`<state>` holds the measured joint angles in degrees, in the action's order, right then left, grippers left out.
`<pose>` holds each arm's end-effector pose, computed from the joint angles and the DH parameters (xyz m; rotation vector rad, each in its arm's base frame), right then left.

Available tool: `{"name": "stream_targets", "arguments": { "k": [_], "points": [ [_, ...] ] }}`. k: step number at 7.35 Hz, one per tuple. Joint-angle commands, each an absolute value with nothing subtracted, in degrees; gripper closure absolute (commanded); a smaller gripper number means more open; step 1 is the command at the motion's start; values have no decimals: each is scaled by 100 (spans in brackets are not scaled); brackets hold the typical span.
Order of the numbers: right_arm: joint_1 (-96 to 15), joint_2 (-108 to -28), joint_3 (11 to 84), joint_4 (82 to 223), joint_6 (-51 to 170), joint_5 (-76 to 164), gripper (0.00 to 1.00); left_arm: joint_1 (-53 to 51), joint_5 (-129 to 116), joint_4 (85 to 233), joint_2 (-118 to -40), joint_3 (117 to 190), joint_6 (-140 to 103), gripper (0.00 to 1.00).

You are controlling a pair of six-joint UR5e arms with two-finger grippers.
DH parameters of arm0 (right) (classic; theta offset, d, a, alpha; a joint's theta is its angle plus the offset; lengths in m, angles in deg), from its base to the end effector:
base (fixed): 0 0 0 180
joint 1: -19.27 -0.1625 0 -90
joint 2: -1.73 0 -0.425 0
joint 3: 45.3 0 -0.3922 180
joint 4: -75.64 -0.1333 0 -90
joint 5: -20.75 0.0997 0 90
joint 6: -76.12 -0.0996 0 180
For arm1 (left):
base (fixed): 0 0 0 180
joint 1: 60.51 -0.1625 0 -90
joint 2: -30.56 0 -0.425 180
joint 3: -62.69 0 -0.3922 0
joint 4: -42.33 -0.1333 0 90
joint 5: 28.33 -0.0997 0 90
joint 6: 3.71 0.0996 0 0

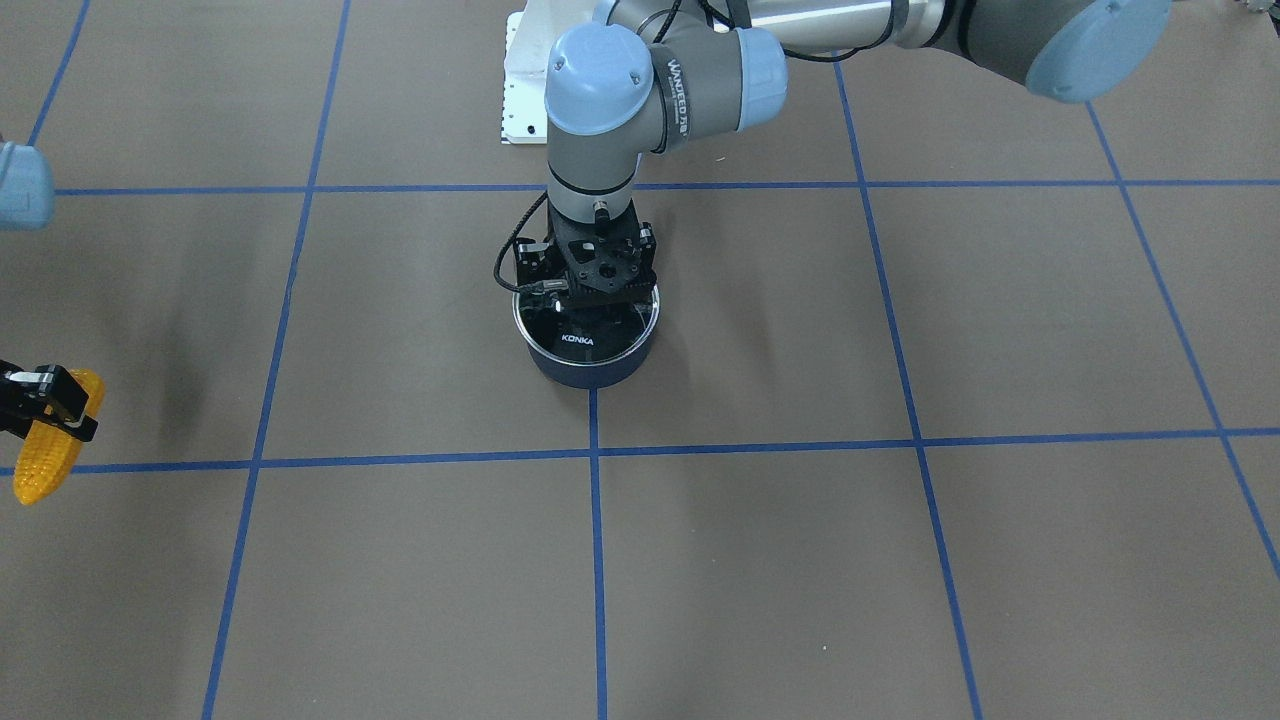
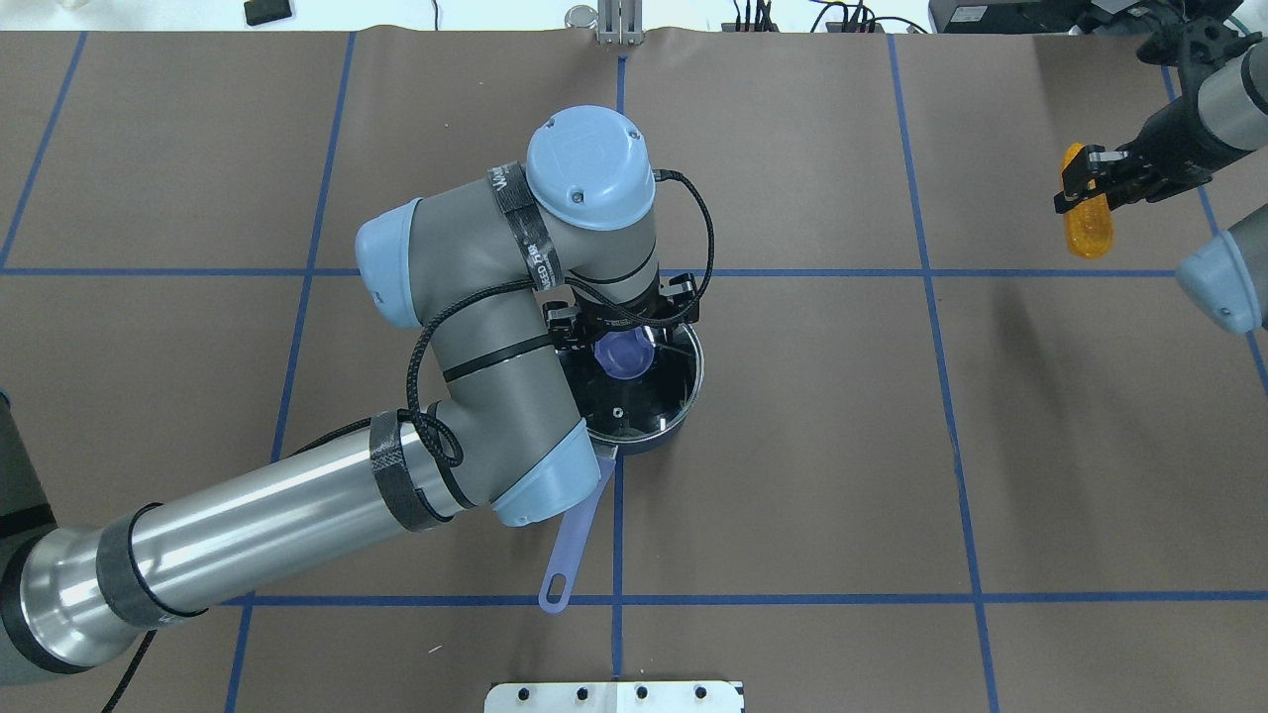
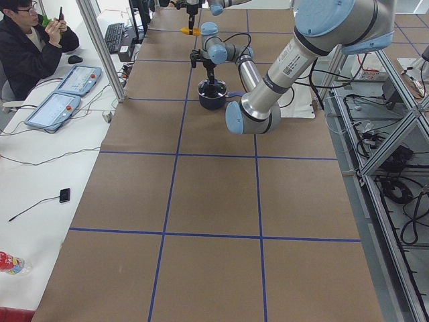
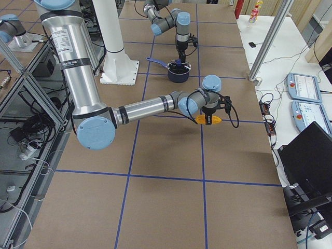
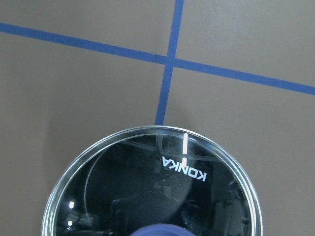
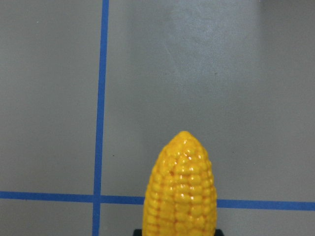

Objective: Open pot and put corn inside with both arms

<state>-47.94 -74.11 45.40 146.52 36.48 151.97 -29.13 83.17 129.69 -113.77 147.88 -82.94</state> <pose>-0.1730 -0.5864 0.4804 0.1230 -0.8890 0.0608 0.5777 -0.4657 0.1026 -0.0396 0.8820 -0.1826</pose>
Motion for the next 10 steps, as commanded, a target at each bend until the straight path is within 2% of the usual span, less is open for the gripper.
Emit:
{"name": "stream_targets", "arguments": {
  "k": [1, 3, 4, 7, 10],
  "points": [
    [-4788, -7412, 4541, 14657, 3648, 15197, 99, -2913, 8285, 12961, -11376, 14777, -8272, 33],
    [-4788, -7412, 4541, 14657, 3648, 15197, 98, -2905, 8285, 12961, -11376, 14830, -8272, 48],
    [-4788, -7412, 4541, 14657, 3648, 15188, 98, -2896, 8294, 12944, -11376, 14900, -8263, 52],
    [-4753, -7298, 4523, 14674, 3622, 15179, 98, -2555, 8355, 12384, -11236, 15653, -7994, 53],
    [-4228, -6640, 4742, 15000, 2309, 15100, 98, -1564, 9073, 12196, -9624, 16979, -6415, 55]
  ]
}}
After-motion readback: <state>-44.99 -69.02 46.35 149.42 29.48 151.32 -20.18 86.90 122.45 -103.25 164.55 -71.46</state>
